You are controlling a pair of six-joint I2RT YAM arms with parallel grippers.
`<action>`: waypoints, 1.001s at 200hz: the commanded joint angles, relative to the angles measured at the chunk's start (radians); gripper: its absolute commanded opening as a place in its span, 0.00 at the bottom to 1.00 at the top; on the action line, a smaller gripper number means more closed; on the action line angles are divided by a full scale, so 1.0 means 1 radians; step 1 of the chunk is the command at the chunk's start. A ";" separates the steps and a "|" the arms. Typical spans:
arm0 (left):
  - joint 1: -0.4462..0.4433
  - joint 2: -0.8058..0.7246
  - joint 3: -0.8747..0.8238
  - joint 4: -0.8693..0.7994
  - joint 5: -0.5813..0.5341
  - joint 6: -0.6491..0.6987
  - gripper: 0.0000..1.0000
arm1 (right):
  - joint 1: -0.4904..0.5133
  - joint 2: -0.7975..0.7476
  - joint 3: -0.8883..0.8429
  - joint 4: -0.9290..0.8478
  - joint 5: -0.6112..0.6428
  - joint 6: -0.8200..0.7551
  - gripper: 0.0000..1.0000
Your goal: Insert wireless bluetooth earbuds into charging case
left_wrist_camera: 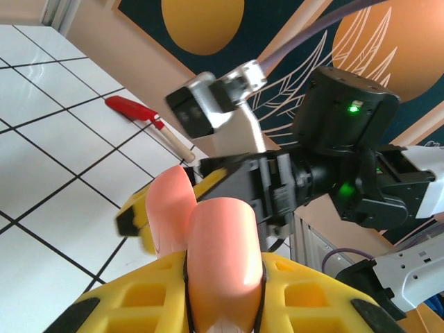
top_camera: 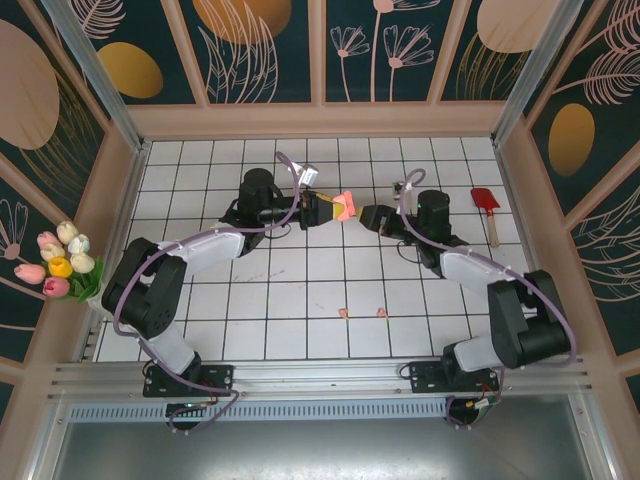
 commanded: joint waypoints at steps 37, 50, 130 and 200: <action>-0.003 0.006 0.027 0.063 0.030 -0.015 0.00 | -0.027 -0.098 0.011 0.111 -0.192 0.059 0.48; -0.004 0.006 0.027 0.072 0.029 -0.021 0.00 | -0.020 -0.084 0.020 0.139 -0.201 0.079 0.47; -0.004 0.012 0.021 0.184 0.033 -0.107 0.00 | 0.038 -0.008 0.047 0.203 -0.164 0.114 0.44; -0.004 0.012 0.001 0.212 0.034 -0.124 0.00 | 0.035 0.033 0.074 0.280 -0.158 0.169 0.39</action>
